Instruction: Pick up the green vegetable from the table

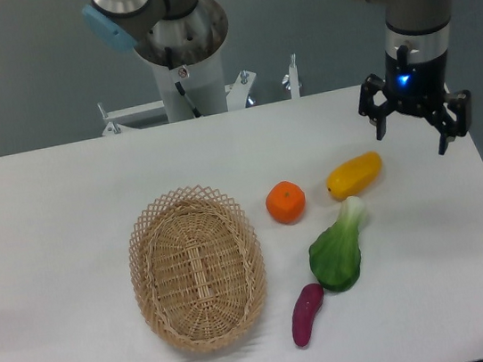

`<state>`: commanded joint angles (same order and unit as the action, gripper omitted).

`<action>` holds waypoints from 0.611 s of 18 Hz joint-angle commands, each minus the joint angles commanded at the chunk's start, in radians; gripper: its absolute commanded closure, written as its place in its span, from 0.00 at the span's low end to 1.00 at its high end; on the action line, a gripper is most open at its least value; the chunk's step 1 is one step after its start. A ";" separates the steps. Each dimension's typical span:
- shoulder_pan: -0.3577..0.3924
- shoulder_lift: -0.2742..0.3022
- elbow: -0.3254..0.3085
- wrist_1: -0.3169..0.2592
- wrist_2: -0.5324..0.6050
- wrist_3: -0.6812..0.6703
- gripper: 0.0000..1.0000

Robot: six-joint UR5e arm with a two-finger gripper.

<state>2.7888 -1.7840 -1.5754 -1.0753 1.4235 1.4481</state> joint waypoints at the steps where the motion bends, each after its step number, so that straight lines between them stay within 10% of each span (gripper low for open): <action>1: 0.000 -0.002 -0.002 0.003 -0.002 0.000 0.00; 11: 0.002 -0.003 -0.005 -0.003 -0.011 -0.014 0.00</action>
<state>2.7903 -1.7871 -1.5800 -1.0784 1.4128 1.4343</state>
